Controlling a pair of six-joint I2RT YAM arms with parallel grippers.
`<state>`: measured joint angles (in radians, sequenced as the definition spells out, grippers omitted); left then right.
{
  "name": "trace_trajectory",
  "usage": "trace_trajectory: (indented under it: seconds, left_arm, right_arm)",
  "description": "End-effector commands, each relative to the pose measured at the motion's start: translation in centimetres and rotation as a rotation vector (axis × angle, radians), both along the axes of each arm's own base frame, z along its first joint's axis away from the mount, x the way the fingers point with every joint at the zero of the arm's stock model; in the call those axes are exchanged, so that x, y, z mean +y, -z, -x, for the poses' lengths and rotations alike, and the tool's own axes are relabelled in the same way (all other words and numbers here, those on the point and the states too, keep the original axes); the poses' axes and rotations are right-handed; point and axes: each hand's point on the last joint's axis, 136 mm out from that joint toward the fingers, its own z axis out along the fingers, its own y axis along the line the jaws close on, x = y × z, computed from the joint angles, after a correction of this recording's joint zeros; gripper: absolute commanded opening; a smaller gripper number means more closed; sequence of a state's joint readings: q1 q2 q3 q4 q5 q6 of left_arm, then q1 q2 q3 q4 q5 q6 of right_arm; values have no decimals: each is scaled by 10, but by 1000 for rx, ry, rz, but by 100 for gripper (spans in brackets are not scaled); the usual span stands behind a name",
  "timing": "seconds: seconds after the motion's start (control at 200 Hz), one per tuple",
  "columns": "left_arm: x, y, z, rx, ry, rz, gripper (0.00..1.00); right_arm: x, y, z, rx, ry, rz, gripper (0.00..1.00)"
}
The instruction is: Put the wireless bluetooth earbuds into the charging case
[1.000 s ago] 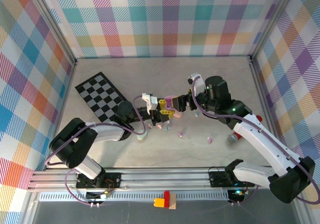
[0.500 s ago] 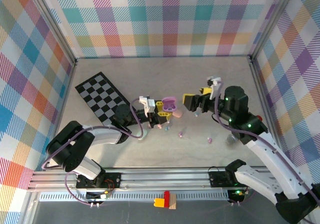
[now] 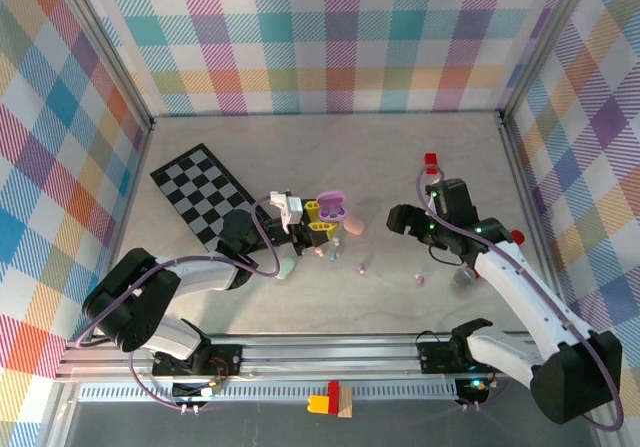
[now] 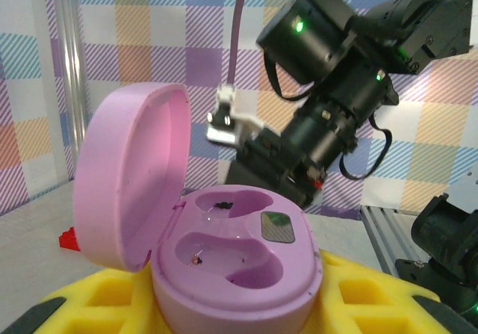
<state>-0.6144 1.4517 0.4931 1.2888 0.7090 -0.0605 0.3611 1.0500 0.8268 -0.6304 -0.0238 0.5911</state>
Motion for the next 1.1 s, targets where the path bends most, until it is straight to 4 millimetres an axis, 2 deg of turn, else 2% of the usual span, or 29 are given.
trace_trajectory:
  seconds: [0.0,0.09,0.2,0.335,0.57,0.755,0.865,1.095]
  left_arm:
    - [10,-12,0,-38,-23,37,37]
    - [12,-12,-3,-36,-32,35,37]
    - [14,-9,-8,-29,-54,33,37]
    - [29,-8,-22,-17,-109,35,37]
    - [60,-12,-50,-38,-217,35,37]
    - [80,-19,-64,-60,-273,41,37]
    - [88,-23,-68,-61,-284,45,37]
    - [92,-26,-69,-68,-290,48,37]
  right_arm:
    - [-21,28,29,171,95,74,88]
    - [-12,43,35,204,105,-4,84]
    - [11,57,38,249,79,-108,79]
    - [32,66,36,258,18,-48,76]
    - [85,82,30,264,-133,34,73]
    - [109,105,33,297,-224,141,68]
    - [115,112,35,294,-269,223,62]
    - [99,121,37,290,-298,433,57]
